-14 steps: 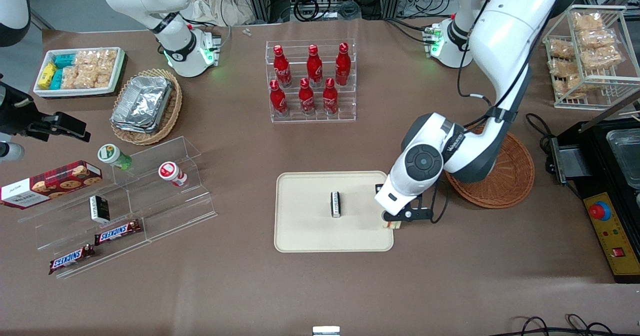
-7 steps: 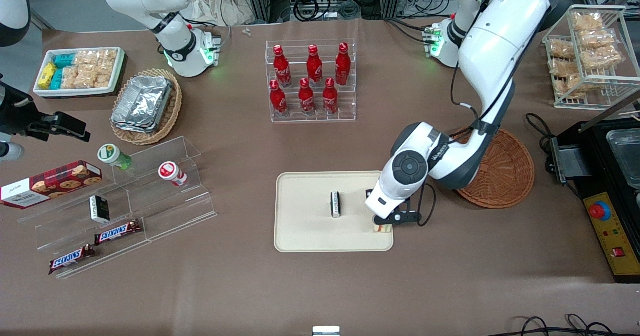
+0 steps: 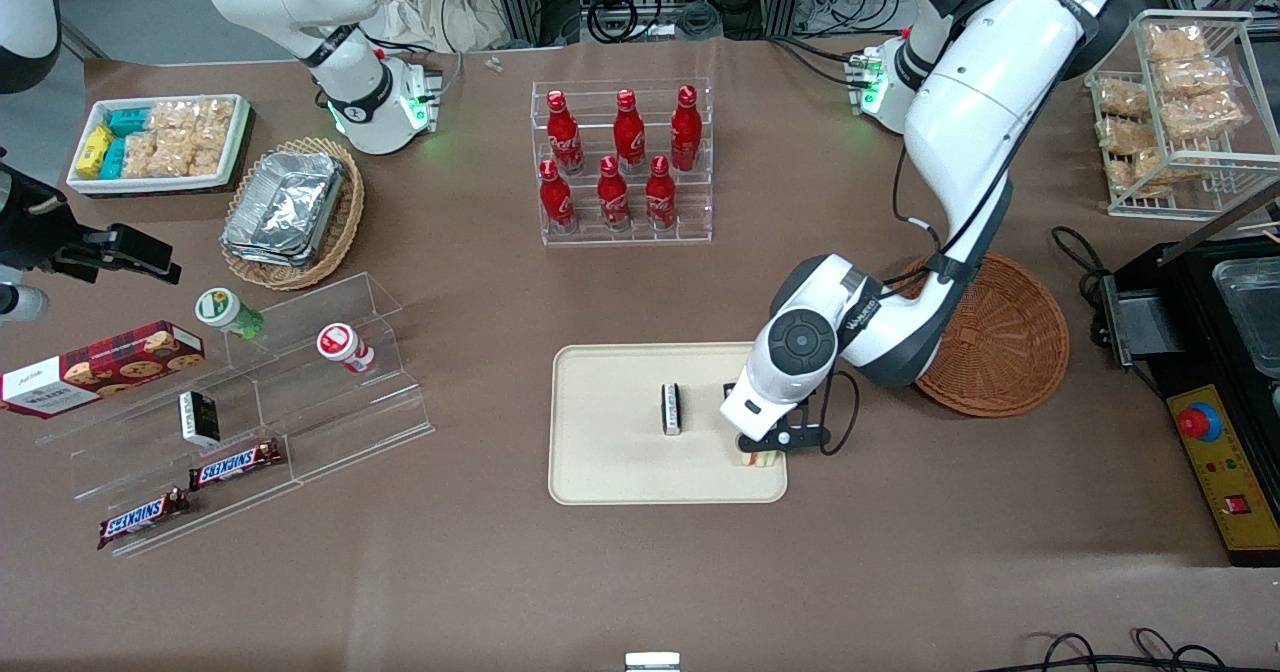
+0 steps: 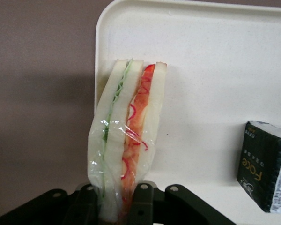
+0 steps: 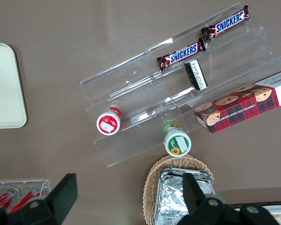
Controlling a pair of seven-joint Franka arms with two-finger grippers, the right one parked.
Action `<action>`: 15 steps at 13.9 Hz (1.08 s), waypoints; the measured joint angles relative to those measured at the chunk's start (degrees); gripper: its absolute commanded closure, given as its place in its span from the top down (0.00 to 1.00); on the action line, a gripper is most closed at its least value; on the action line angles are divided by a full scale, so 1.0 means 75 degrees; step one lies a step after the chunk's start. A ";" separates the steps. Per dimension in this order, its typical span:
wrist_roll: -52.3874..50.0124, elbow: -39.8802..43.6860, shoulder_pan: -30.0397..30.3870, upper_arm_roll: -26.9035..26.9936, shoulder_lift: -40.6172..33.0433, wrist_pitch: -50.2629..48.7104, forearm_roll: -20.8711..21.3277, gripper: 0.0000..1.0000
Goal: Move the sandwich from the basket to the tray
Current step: 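Lower the sandwich onto the tray and open the left gripper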
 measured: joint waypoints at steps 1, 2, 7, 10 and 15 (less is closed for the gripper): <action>-0.0032 0.0008 0.0000 0.0002 0.0005 0.0000 0.0003 1.00; -0.0075 0.0012 0.0000 0.0003 0.0006 0.0000 0.0006 1.00; -0.0245 0.0139 0.0001 0.0003 0.0001 0.0000 0.0007 1.00; -0.0404 0.0312 0.0012 0.0003 -0.0190 -0.0088 0.0007 1.00; -0.0388 0.0445 0.0206 0.0024 -0.1385 -0.1646 0.0010 1.00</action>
